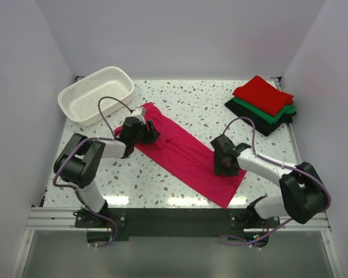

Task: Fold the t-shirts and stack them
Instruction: Fold the tshirt

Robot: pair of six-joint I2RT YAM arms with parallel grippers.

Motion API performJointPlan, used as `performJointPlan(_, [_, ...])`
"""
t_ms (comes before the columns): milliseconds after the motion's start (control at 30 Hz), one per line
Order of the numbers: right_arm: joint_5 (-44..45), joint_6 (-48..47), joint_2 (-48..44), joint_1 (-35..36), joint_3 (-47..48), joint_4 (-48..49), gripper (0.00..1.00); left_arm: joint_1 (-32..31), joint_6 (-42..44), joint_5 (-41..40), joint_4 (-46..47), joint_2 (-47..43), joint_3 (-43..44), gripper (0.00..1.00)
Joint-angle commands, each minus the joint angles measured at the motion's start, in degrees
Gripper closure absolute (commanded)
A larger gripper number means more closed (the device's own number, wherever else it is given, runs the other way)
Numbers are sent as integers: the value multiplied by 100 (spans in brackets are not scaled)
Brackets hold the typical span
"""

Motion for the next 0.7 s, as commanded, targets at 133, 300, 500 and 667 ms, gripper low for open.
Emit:
performJointPlan(133, [-470, 224, 31, 18, -265, 351, 45, 34, -15, -240, 198, -2, -290, 39])
performJointPlan(300, [-566, 285, -30, 45, -309, 263, 46, 43, 11, -3, 189, 517, 324, 39])
performJointPlan(500, [-874, 452, -101, 124, -467, 430, 46, 60, 126, 146, -276, 1422, 1458, 39])
performJointPlan(667, [-1155, 698, 39, 413, -591, 894, 46, 156, 221, 506, -793, 2265, 2784, 39])
